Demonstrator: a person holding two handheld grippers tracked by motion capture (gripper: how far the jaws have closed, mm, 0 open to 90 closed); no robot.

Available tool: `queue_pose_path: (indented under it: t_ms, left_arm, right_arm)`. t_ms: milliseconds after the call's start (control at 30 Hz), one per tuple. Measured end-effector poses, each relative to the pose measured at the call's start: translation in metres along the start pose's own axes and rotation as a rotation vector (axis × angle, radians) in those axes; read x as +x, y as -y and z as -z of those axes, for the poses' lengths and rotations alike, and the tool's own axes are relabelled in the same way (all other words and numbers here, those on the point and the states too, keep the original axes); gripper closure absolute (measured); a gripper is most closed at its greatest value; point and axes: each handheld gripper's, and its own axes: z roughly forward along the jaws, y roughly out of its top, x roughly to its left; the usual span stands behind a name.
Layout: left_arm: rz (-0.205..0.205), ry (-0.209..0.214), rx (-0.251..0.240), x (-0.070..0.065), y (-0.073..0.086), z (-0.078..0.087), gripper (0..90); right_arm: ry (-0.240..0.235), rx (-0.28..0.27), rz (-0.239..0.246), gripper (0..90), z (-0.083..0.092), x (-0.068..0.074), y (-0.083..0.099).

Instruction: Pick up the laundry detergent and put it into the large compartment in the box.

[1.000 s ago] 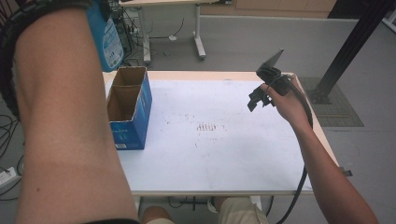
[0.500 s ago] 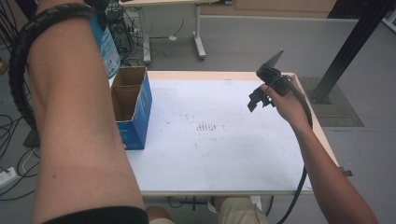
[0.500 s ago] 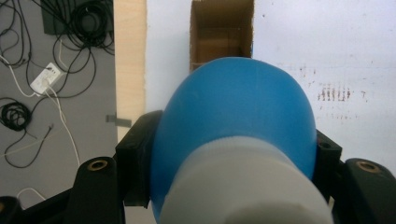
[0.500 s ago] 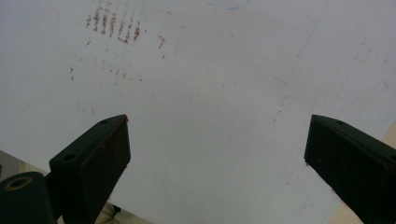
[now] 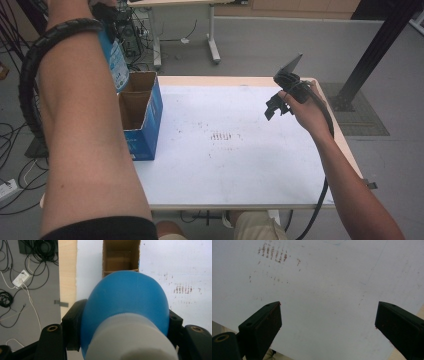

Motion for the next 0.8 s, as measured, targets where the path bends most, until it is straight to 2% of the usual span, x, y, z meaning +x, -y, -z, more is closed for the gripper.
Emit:
queue_pose_path:
  t_ms: [567,800]
  left_arm:
    - [-0.007,0.027,0.022,0.003,-0.004,-0.03,35.9]
    - [0.001,0.037,0.037,0.006,-0.004,-0.048,35.9]
  right_arm:
    - [0.009,0.005,0.0,7.3,0.001,0.001,0.0]
    - [0.011,0.007,0.007,7.3,0.001,0.001,0.0]
